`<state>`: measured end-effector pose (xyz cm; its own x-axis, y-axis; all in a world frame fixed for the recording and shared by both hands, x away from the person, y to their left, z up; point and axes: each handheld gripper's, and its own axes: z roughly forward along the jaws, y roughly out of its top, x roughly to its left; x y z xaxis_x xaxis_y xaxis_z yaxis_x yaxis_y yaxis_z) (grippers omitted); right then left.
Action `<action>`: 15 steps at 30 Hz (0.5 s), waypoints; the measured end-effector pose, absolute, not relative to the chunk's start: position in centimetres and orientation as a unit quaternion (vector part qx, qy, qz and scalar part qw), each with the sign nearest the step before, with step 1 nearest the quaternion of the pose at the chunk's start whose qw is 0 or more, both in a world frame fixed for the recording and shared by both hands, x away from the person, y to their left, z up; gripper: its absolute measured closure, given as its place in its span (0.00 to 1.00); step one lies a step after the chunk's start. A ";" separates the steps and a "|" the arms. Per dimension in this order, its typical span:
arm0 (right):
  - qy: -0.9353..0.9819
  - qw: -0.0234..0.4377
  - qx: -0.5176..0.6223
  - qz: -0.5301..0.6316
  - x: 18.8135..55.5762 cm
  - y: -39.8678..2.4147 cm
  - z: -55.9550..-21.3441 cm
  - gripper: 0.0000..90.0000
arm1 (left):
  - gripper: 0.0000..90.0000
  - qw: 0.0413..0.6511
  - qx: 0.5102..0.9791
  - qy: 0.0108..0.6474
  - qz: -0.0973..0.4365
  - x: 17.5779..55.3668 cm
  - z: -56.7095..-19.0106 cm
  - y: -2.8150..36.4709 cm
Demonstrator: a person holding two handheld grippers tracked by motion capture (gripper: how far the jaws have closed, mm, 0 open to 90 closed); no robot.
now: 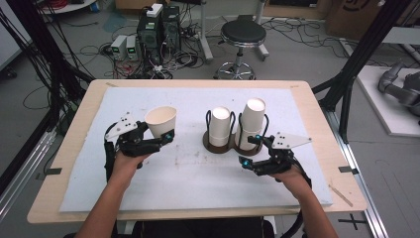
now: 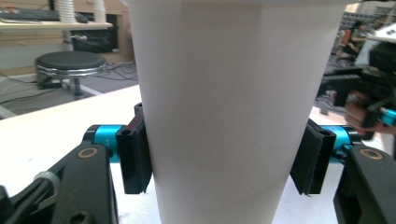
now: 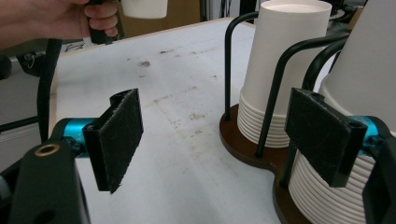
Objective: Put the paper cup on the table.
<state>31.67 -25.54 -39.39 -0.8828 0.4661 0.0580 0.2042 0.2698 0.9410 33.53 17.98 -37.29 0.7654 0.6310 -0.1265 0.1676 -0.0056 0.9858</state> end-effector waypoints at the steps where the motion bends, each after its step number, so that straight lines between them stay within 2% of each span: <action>1: 0.789 0.112 0.213 0.565 31.7 -25.5 -39.4 0.22 | 0.39 0.642 0.683 0.295 0.184 33.8 -37.3 18.2; 9: 0.790 0.111 0.212 0.564 31.7 -25.7 -39.4 0.22 | 0.39 0.648 0.652 0.337 0.204 35.9 -37.9 19.9; 15: 0.793 0.110 0.211 0.560 31.4 -25.7 -39.8 0.22 | 0.38 0.639 0.648 0.359 0.208 36.9 -38.7 20.3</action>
<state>31.42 -25.68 -39.77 -0.8862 0.4591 0.0619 0.2118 0.2827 0.9355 36.89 20.27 -38.69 0.6563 0.7305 -0.1889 0.1985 0.0744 0.9773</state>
